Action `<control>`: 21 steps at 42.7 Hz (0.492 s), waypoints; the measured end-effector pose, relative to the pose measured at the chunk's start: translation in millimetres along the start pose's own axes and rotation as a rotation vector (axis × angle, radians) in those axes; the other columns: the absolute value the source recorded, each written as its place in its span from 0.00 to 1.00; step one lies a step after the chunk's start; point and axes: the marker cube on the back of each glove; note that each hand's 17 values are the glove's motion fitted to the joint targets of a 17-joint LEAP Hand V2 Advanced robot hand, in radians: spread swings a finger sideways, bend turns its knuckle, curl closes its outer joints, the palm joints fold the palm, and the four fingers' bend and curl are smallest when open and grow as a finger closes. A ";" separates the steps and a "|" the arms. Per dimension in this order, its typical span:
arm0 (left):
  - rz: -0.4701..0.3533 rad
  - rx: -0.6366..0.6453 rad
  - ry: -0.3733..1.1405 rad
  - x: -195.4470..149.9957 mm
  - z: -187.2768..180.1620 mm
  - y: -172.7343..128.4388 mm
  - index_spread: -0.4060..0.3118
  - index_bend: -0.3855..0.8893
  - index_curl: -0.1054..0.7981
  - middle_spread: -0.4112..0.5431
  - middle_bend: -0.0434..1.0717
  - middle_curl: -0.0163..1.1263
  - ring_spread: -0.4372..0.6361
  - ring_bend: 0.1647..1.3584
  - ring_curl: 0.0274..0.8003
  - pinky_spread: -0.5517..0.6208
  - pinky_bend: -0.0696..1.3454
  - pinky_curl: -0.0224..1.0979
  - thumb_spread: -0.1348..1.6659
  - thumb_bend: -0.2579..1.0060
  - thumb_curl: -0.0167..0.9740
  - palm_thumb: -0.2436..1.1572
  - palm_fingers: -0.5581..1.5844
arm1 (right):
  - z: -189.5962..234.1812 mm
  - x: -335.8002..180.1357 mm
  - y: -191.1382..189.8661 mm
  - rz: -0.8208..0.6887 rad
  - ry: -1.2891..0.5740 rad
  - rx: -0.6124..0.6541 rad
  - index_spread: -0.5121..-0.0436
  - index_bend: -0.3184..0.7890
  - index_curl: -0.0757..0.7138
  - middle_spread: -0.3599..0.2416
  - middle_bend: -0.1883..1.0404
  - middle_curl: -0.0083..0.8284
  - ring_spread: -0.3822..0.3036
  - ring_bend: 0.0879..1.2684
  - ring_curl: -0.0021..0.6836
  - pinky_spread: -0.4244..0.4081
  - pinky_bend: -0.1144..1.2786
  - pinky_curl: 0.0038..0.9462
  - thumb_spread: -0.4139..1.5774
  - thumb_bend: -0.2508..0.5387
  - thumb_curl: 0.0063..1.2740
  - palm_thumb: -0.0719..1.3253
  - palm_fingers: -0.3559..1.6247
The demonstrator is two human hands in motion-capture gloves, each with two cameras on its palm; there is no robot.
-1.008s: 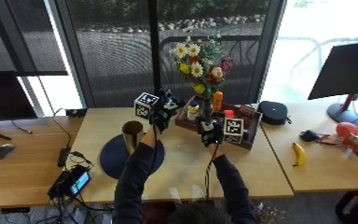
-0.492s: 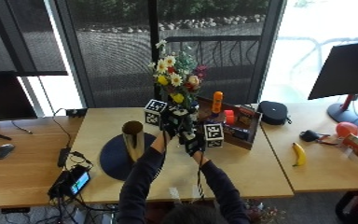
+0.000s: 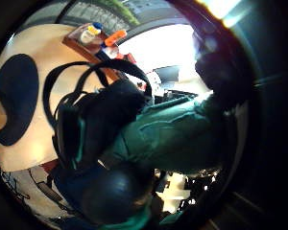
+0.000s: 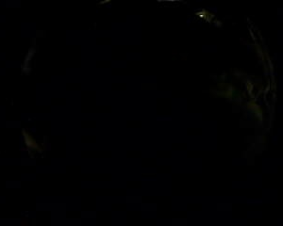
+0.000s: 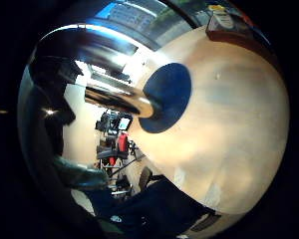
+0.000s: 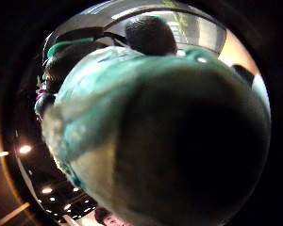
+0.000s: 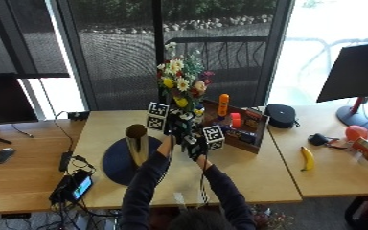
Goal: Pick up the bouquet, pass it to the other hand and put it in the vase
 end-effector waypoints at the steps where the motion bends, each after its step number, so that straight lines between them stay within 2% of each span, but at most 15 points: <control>1: 0.009 0.008 -0.014 2.1 2.2 -0.6 0.34 0.59 0.61 0.23 0.54 0.45 0.22 0.33 0.39 0.53 0.12 0.21 0.55 0.25 0.51 0.82 0.69 | -2.6 -0.2 -0.4 0.002 -0.011 -0.019 0.59 0.68 0.91 0.37 0.79 0.74 0.28 0.72 0.78 0.17 0.57 0.51 0.41 0.25 0.60 0.67 0.84; 6: 0.049 0.052 -0.069 15.5 0.8 -0.1 0.31 0.57 0.62 0.20 0.53 0.47 0.19 0.32 0.41 0.49 0.14 0.22 0.50 0.23 0.56 0.86 0.71 | -6.3 -10.3 -0.2 0.000 -0.019 -0.056 0.59 0.55 0.85 0.37 0.70 0.69 0.28 0.67 0.74 0.17 0.57 0.49 0.52 0.25 0.56 0.62 0.79; 10: 0.060 0.092 -0.095 33.5 -2.9 6.8 0.30 0.55 0.63 0.19 0.52 0.47 0.16 0.31 0.43 0.46 0.16 0.23 0.46 0.22 0.59 0.88 0.72 | -12.1 -19.2 0.4 0.005 0.012 -0.049 0.58 0.48 0.82 0.36 0.64 0.65 0.27 0.61 0.70 0.17 0.55 0.47 0.57 0.26 0.53 0.60 0.77; 12: 0.066 0.114 -0.107 44.2 -6.2 10.4 0.30 0.53 0.64 0.19 0.51 0.47 0.16 0.31 0.44 0.45 0.16 0.24 0.44 0.21 0.60 0.89 0.73 | -16.1 -24.7 0.6 -0.005 0.025 -0.047 0.56 0.44 0.80 0.36 0.59 0.63 0.27 0.57 0.68 0.20 0.53 0.46 0.60 0.27 0.52 0.59 0.73; 21: 0.095 0.196 -0.081 93.2 -24.6 9.6 0.28 0.50 0.66 0.17 0.48 0.48 0.14 0.28 0.46 0.42 0.15 0.26 0.38 0.19 0.65 0.91 0.74 | -33.0 -44.0 -1.1 -0.043 0.051 -0.013 0.54 0.41 0.71 0.35 0.49 0.58 0.27 0.44 0.61 0.27 0.42 0.40 0.69 0.24 0.43 0.49 0.71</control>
